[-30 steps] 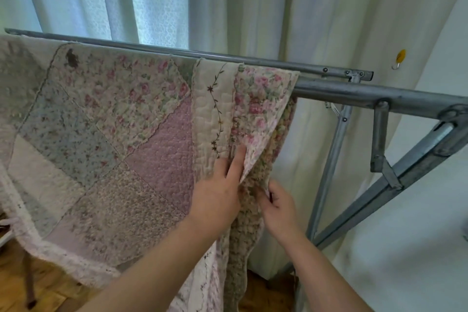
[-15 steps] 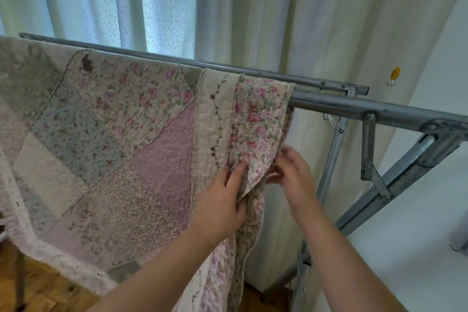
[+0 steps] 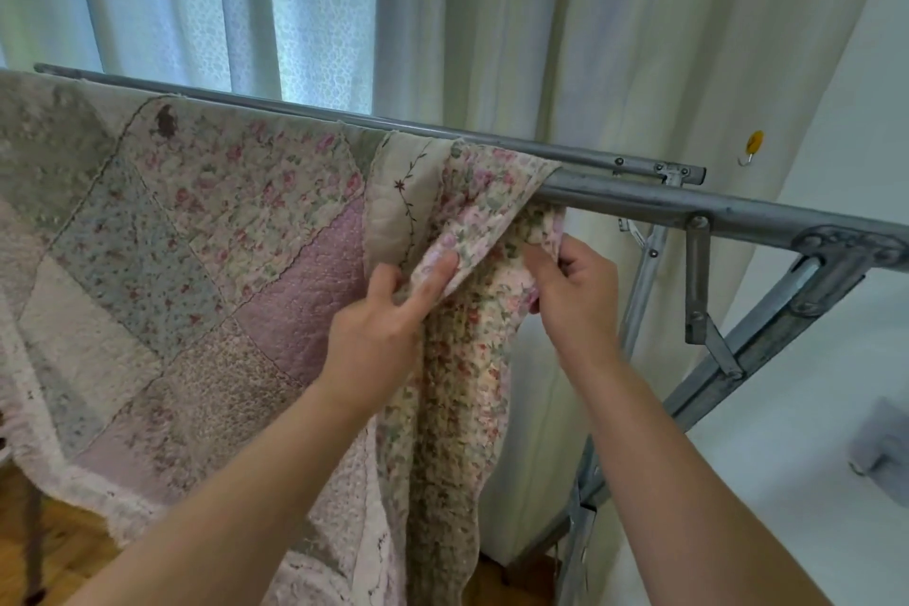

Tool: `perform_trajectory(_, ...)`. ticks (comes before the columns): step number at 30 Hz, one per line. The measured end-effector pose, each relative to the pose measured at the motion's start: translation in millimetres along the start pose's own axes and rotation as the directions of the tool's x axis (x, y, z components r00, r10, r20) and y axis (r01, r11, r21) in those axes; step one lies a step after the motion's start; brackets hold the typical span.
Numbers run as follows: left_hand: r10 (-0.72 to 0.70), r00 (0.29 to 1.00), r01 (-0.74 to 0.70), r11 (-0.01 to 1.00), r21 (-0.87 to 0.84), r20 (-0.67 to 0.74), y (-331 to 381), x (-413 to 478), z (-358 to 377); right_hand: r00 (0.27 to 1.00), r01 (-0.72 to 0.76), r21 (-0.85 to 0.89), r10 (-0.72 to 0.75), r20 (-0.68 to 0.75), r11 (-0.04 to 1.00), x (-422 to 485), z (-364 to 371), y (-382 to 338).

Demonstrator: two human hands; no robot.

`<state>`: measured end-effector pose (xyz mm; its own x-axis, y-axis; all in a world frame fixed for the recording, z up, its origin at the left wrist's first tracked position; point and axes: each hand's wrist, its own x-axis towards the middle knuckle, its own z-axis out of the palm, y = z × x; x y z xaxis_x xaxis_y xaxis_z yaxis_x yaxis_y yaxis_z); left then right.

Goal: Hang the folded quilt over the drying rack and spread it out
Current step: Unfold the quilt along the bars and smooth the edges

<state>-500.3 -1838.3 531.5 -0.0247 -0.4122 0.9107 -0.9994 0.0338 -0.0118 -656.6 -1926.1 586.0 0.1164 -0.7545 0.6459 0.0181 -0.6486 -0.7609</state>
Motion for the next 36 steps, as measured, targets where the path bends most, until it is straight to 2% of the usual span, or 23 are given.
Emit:
perform_trajectory(2, 0.011, 0.998, -0.001, 0.989, -0.145, 0.067, 22.9, -6.6, 10.9, 0.999, 0.043, -0.017, -0.043, 0.033, 0.999, -7.8, 1.1, -3.6)
perform_trajectory(4, -0.036, 0.989, 0.069, 0.971, -0.228, 0.142, 48.2, -12.0, 21.6, 0.997, 0.037, -0.01, -0.036, 0.072, 0.999, -10.2, 0.4, -5.8)
perform_trajectory(9, -0.141, 0.98, 0.166, 0.969, -0.184, 0.138, 62.8, -6.7, 38.6, 0.988, -0.033, 0.047, 0.025, 0.15, 0.998, -8.6, -5.0, -6.3)
perform_trajectory(12, -0.184, 0.955, 0.229, 0.955, -0.189, 0.233, 61.4, -15.6, 39.1, 0.969, -0.16, 0.114, 0.134, 0.206, 0.98, -10.9, -4.5, 2.5)
perform_trajectory(14, -0.316, 0.877, 0.377, 0.92, -0.109, 0.361, 59.2, -22.4, 36.9, 0.934, -0.254, 0.043, 0.233, 0.272, 0.966, -14.9, -1.4, 11.3)
perform_trajectory(16, -0.425, 0.735, 0.464, 0.884, 0.065, 0.528, 53.3, -31.7, 39.5, 0.858, -0.305, -0.135, 0.334, 0.391, 0.943, -19.4, 1.6, 22.4)
perform_trajectory(18, -0.448, 0.641, 0.454, 0.876, 0.162, 0.623, 45.9, -43.0, 42.9, 0.789, -0.256, -0.334, 0.396, 0.47, 0.907, -22.8, 2.5, 33.7)
perform_trajectory(19, -0.445, 0.621, 0.441, 0.879, 0.182, 0.646, 42.5, -47.5, 44.1, 0.778, -0.212, -0.405, 0.404, 0.481, 0.89, -24.0, 1.3, 38.5)
perform_trajectory(22, -0.417, 0.608, 0.287, 0.909, 0.303, 0.675, 32.8, -55.5, 42.6, 0.778, -0.122, -0.477, 0.382, 0.498, 0.87, -27.1, -5.5, 41.5)
perform_trajectory(24, -0.404, 0.64, 0.196, 0.908, 0.369, 0.654, 29.4, -54.8, 37.8, 0.748, -0.056, -0.514, 0.378, 0.546, 0.856, -29.9, -6.4, 35.1)
perform_trajectory(27, -0.367, 0.63, 0.17, 0.925, 0.34, 0.684, 43.7, -60.4, 36.3, 0.732, 0.01, -0.533, 0.357, 0.581, 0.846, -37.2, 4.2, 28.1)
perform_trajectory(29, -0.363, 0.649, 0.281, 0.931, 0.232, 0.669, 59.6, -73.3, 42.1, 0.729, -0.022, -0.515, 0.366, 0.578, 0.857, -43.9, 11.0, 31.0)
perform_trajectory(32, -0.222, 0.717, 0.172, 0.975, 0.141, 0.66, 67.8, -91.4, 47.0, 0.711, -0.121, -0.482, 0.415, 0.568, 0.868, -50.9, 10.9, 33.1)
perform_trajectory(33, -0.217, 0.727, 0.157, 0.976, 0.15, 0.651, 66.6, -95.0, 49.5, 0.704, -0.153, -0.477, 0.434, 0.562, 0.865, -49.9, 9.2, 33.3)
perform_trajectory(34, -0.205, 0.71, 0.123, 0.978, 0.168, 0.674, 67.0, -94.6, 46.5, 0.695, -0.174, -0.48, 0.452, 0.559, 0.86, -48.8, 8.2, 32.3)
perform_trajectory(36, -0.246, 0.585, 0.098, 0.967, 0.233, 0.773, 67.6, -89.7, 33.8, 0.677, -0.188, -0.489, 0.473, 0.564, 0.852, -47.2, 9.7, 29.9)
